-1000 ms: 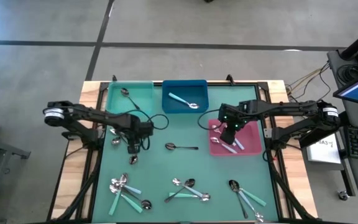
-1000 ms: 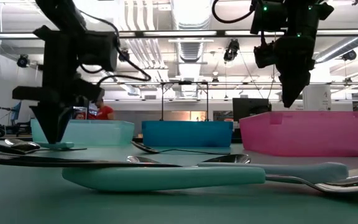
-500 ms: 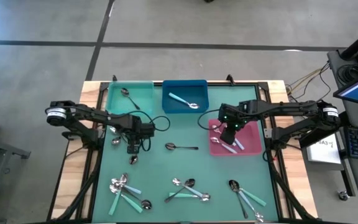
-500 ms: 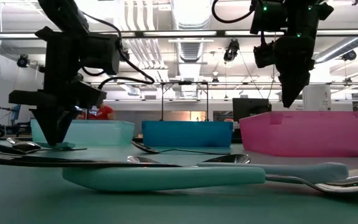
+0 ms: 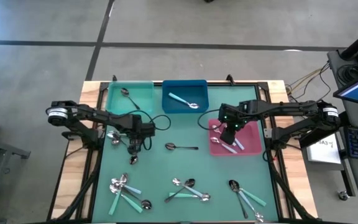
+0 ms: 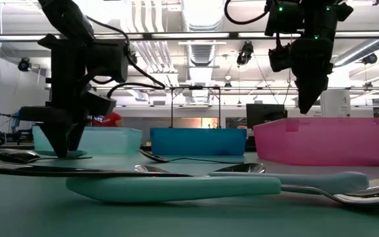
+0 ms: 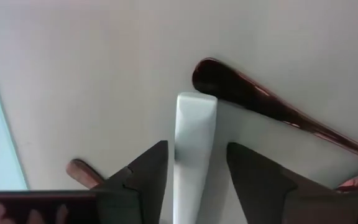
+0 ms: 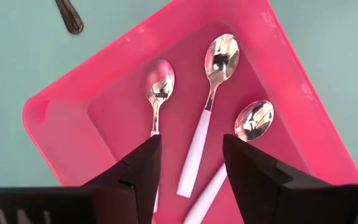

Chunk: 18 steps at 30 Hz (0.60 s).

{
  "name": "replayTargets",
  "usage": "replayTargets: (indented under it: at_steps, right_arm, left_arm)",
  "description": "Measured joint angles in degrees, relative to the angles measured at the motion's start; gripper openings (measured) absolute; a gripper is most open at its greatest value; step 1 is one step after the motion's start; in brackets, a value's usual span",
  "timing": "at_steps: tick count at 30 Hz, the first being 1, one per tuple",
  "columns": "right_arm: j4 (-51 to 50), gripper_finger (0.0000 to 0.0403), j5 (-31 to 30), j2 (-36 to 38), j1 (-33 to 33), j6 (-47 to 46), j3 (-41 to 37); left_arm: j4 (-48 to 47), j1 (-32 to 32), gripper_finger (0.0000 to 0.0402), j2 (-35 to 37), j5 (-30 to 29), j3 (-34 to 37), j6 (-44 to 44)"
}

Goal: Sort silverware by color (type)
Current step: Put the green spoon into the blue bin

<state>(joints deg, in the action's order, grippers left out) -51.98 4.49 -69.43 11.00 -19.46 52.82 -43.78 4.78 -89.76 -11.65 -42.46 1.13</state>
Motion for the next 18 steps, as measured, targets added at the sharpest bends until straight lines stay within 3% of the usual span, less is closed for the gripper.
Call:
replayTargets:
  at_steps: [5, 11, 18]
  right_arm:
    - [0.3, 0.0153, 0.0, 0.0, 0.0, 0.0, 0.0]
    - [0.4, 0.0144, 0.0, 0.0, 0.0, 0.0, 0.0]
    - [0.4, 0.0134, 0.0, 0.0, 0.0, 0.0, 0.0]
  left_arm:
    - [-0.7, 0.0, 0.0144, 0.1, 0.3, 0.6, -5.3]
    - [-0.7, -0.1, 0.0053, 0.1, 0.9, 1.1, -9.4]
    - [-1.2, -0.1, 0.0053, 0.6, 0.6, 0.7, -12.9]
